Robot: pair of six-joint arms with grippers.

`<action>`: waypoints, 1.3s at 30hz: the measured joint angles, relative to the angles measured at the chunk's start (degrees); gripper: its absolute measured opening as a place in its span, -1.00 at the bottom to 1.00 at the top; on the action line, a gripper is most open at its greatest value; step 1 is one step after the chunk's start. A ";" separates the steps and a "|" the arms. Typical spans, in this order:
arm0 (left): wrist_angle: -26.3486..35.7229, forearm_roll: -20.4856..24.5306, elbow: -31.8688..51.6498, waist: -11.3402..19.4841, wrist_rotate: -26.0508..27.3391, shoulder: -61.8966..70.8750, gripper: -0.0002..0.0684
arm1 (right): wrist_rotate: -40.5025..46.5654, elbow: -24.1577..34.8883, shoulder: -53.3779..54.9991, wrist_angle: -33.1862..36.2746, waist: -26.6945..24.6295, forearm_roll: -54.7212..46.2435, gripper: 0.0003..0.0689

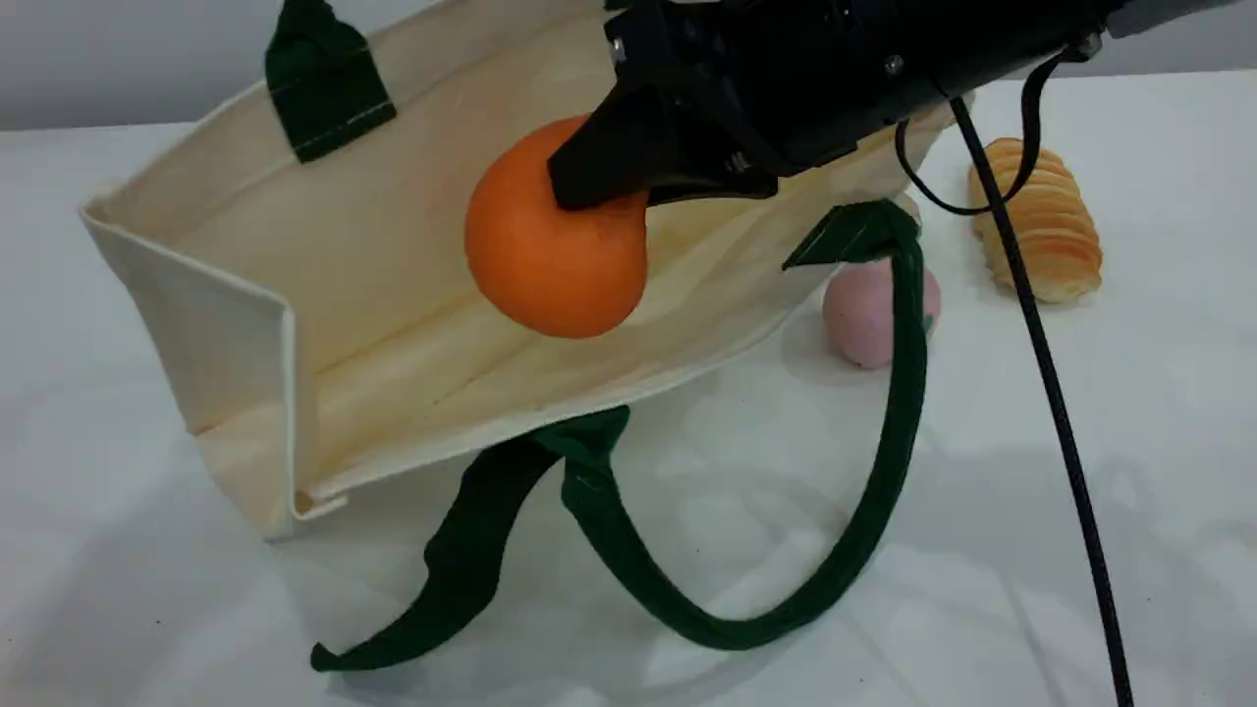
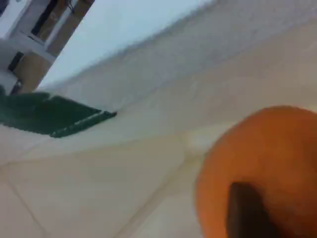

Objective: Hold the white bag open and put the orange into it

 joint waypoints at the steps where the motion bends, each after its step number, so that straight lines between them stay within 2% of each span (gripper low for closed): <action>1: -0.09 0.00 0.00 0.00 0.00 0.00 -0.78 | 0.00 0.00 0.00 0.47 0.00 0.00 -0.18; 3: -0.29 0.00 0.00 0.00 0.00 0.00 -0.78 | 0.05 0.00 -0.05 2.50 0.00 0.06 0.11; 6: -0.29 0.10 0.00 0.00 0.00 0.00 -0.78 | 0.05 0.00 -0.33 5.16 0.00 0.06 0.43; 9: -1.07 0.40 0.00 0.19 0.00 0.07 -0.78 | 0.05 0.00 -0.93 6.61 -0.06 0.01 0.57; 14: -1.66 0.44 0.00 0.19 0.00 0.84 -0.78 | 0.68 0.06 -4.14 3.95 -0.06 -2.17 0.56; 19: -0.77 0.32 0.05 0.19 0.00 2.19 -0.78 | 6.90 0.06 -9.82 -0.13 -0.67 -11.89 0.46; 22: -0.69 0.23 0.16 0.19 0.00 2.62 -0.78 | 11.46 0.06 -14.37 -2.15 -2.55 -17.12 0.42; 30: -1.03 0.23 0.73 0.19 0.10 3.56 -0.72 | 22.47 0.06 -25.68 -1.65 -9.42 -27.73 0.41; 34: -1.29 0.18 0.73 0.19 1.38 5.56 -0.54 | 24.77 0.06 -30.07 -1.28 -9.82 -30.31 0.41; 39: -0.53 0.00 0.73 0.19 1.51 9.46 -0.11 | 27.44 0.06 -34.29 -1.15 -9.82 -32.04 0.41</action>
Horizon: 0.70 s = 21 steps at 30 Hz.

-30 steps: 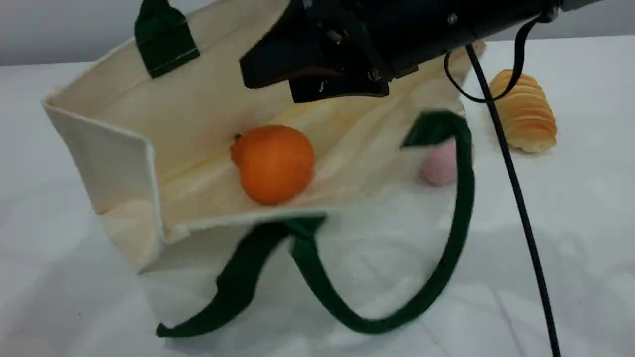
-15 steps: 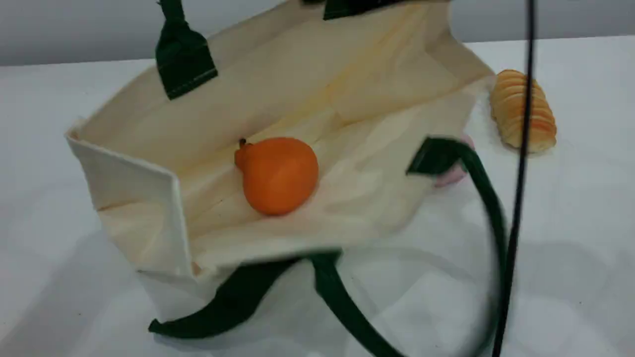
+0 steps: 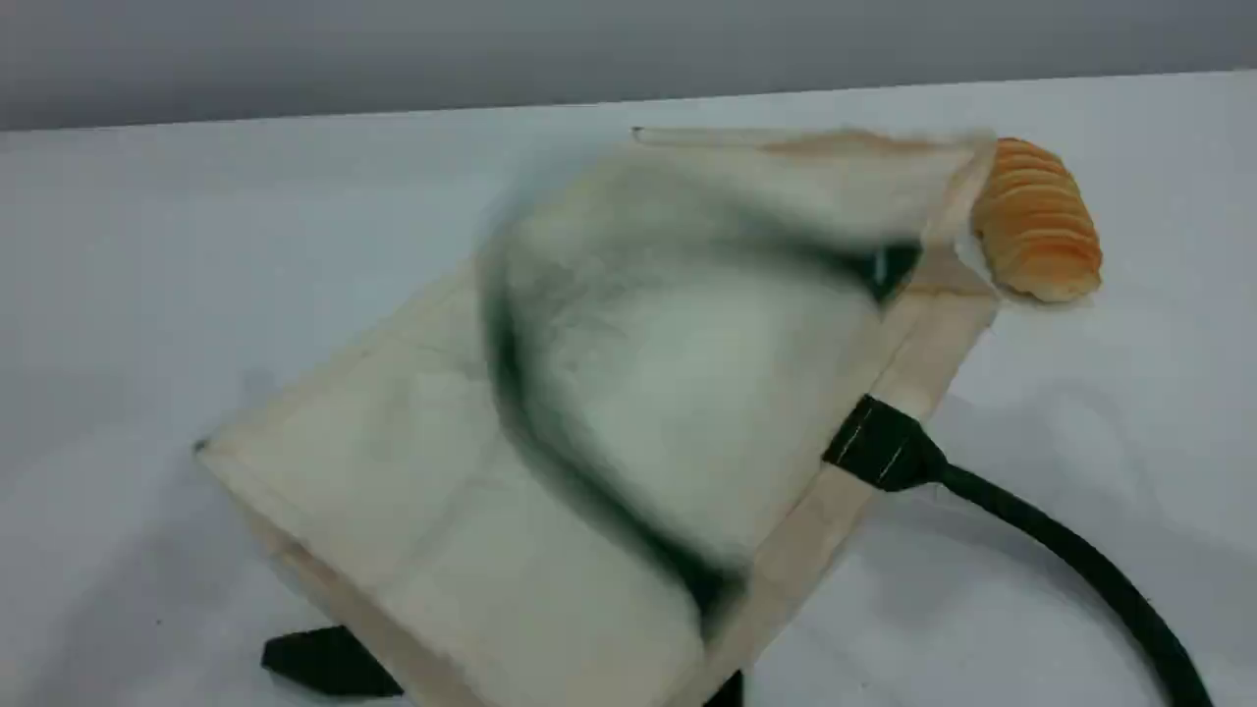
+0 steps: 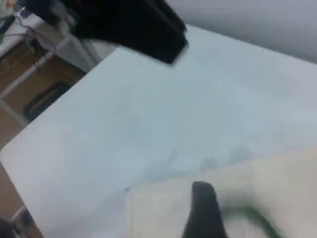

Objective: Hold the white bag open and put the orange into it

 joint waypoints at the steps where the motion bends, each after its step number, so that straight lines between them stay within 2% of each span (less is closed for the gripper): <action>1: 0.00 0.00 0.00 0.00 0.00 0.62 -0.04 | 0.75 0.00 -0.81 -0.07 0.00 -1.11 0.41; 5: 0.20 0.23 0.00 0.00 0.07 2.73 0.12 | 5.18 0.00 -3.73 0.11 0.00 -6.36 0.40; 9: 0.66 0.28 0.00 0.00 0.80 2.50 0.14 | 11.90 0.00 -6.71 2.02 0.00 -13.87 0.40; 13: 4.38 -0.39 0.00 0.00 0.86 1.24 0.14 | 21.04 0.00 -10.00 4.49 0.00 -23.88 0.34; 16: 6.56 -1.90 0.00 0.00 0.86 -0.50 0.14 | 28.71 0.00 -12.74 7.07 0.00 -31.79 0.19; 21: 6.42 -4.34 0.00 -0.13 1.00 -4.19 0.12 | 38.73 0.00 -18.72 11.84 0.00 -42.67 -0.18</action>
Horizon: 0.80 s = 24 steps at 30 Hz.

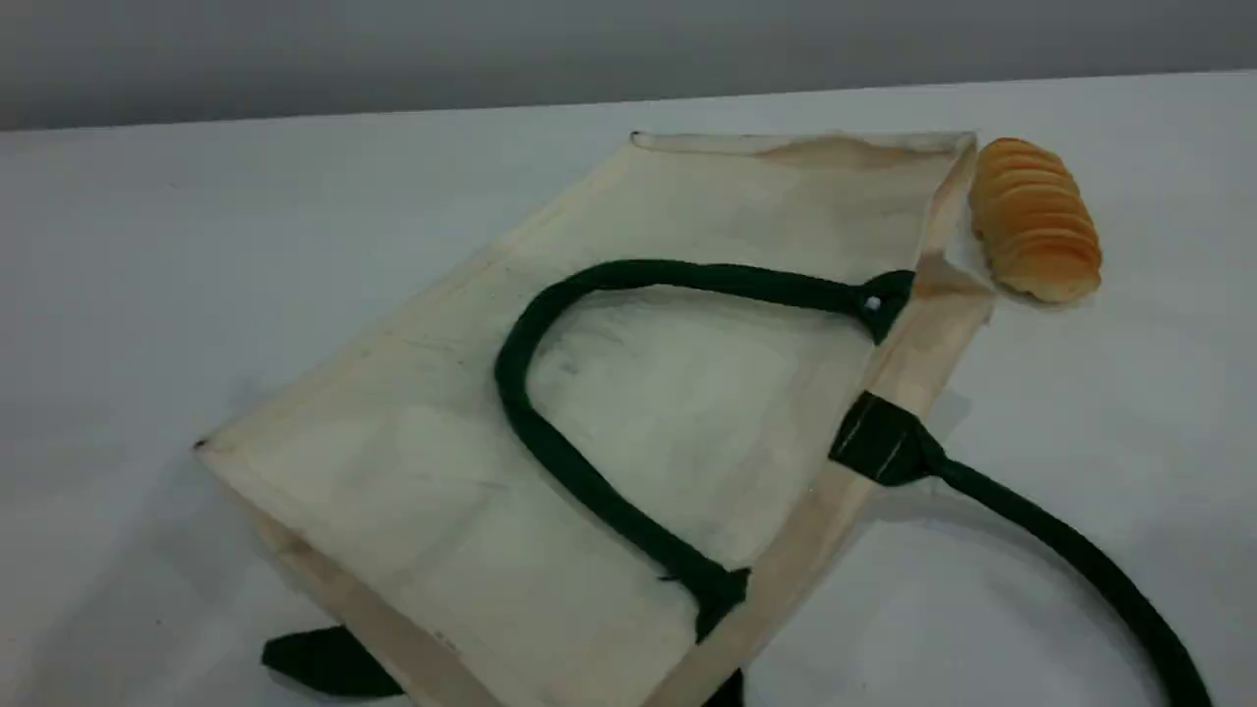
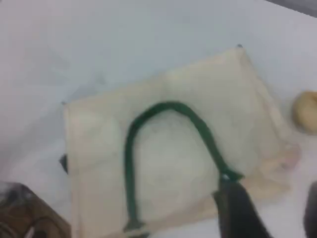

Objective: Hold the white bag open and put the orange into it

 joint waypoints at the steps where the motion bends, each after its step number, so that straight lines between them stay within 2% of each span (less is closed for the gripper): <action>1: 0.00 -0.07 0.00 -0.16 0.00 -0.66 0.10 | 1.01 0.00 -1.48 0.82 0.00 -1.20 -0.27; 5: 1.31 0.49 0.00 -2.05 -0.91 -3.78 -0.14 | 3.61 0.00 -7.72 3.90 0.00 -4.38 -0.55; 7: 2.34 1.85 0.00 -3.62 -1.26 -5.37 -0.36 | 5.20 0.00 -11.09 5.86 0.00 -5.81 -0.68; 11: 3.02 6.71 0.05 -7.49 -5.37 -8.75 -0.80 | 9.40 0.00 -18.36 9.14 0.00 -8.81 -0.89; 13: 2.98 10.24 0.05 -9.71 -8.36 -10.54 -0.93 | 11.52 0.00 -21.61 10.43 0.00 -10.75 -0.96; 18: 2.91 19.21 0.63 -15.79 -16.59 -15.74 -0.99 | 14.27 0.00 -29.01 14.17 0.00 -14.13 -0.98; 24: 2.86 28.63 7.75 -26.20 -25.24 -24.33 -0.99 | 14.27 0.78 -37.38 14.78 0.00 -13.42 -0.98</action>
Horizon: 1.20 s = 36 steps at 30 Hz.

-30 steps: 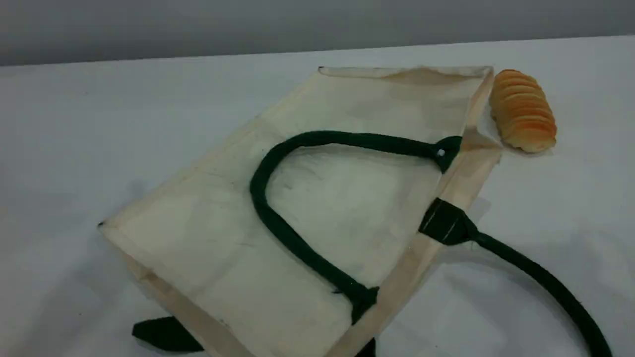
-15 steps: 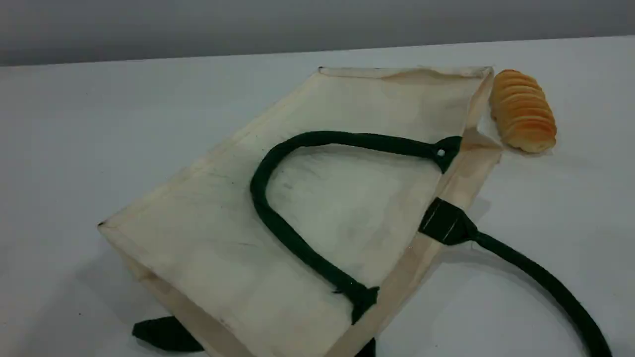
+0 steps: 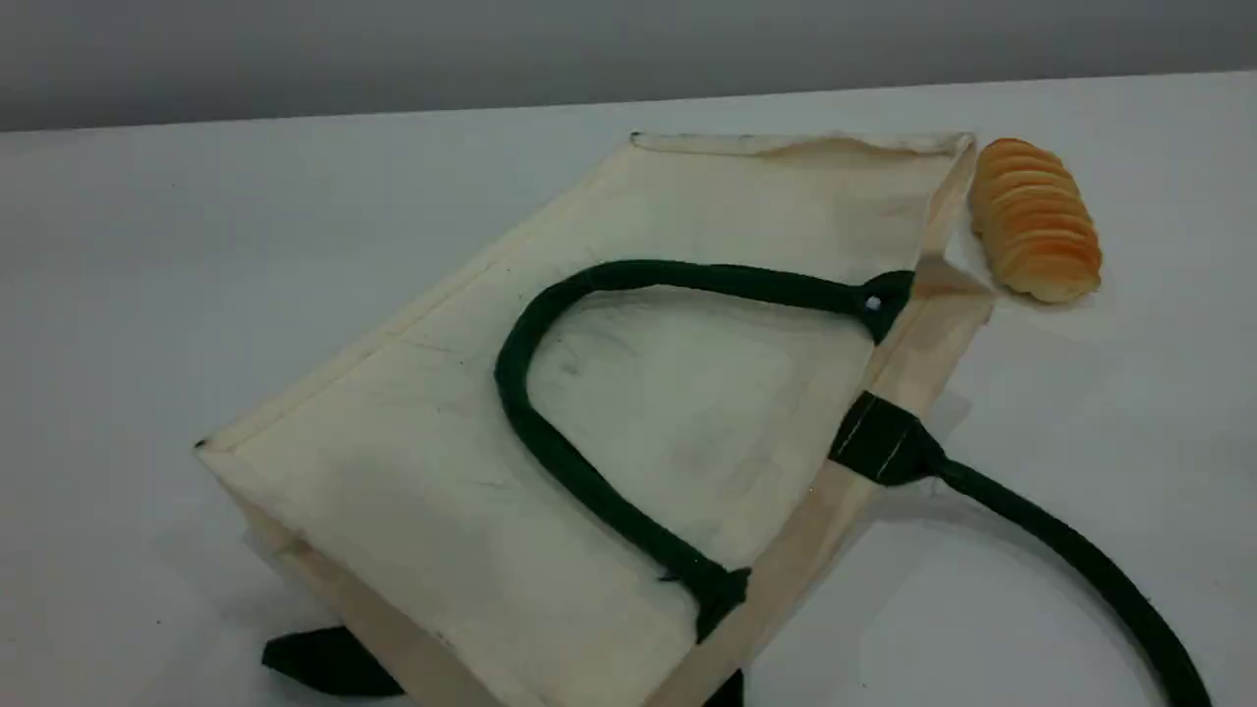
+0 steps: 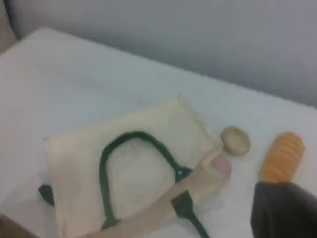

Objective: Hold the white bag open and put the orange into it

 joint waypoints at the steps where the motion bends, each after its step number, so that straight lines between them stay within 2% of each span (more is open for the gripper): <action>1: -0.04 1.28 1.93 -1.52 -1.50 -1.83 -0.99 | -0.05 0.78 -1.58 -0.07 0.00 0.00 -0.98; 7: -2.88 8.23 14.43 -10.64 -12.69 -13.39 -0.99 | -0.05 9.39 -10.30 -0.59 0.00 0.06 -0.98; 10: -4.39 9.38 20.58 -12.15 -17.37 -19.46 -0.99 | 0.45 14.73 -14.51 -1.24 0.00 -0.17 -0.98; 13: -4.50 9.39 26.22 -12.15 -18.45 -25.19 -0.99 | 2.80 19.52 -17.78 -1.24 0.00 0.45 -0.98; 16: -4.64 9.33 31.33 -12.15 -15.97 -30.60 -0.99 | 4.25 22.92 -17.90 -1.19 0.00 0.72 -0.97; 20: -4.80 8.38 37.55 -12.15 -11.66 -36.62 -0.99 | 3.26 23.39 -17.78 -4.08 0.00 -0.51 -0.97; 26: -7.83 2.40 46.82 -12.15 -5.08 -46.13 -0.99 | 3.26 23.39 -17.78 -1.82 0.00 -2.97 -0.96; 30: -10.20 0.00 52.35 -12.09 -0.97 -52.75 -0.98 | 3.26 23.39 -17.78 -1.87 0.00 -2.97 -0.94; 36: -9.23 -0.44 54.99 -12.09 -0.13 -61.24 -0.98 | 3.31 23.39 -17.78 -1.87 0.00 -2.97 -0.91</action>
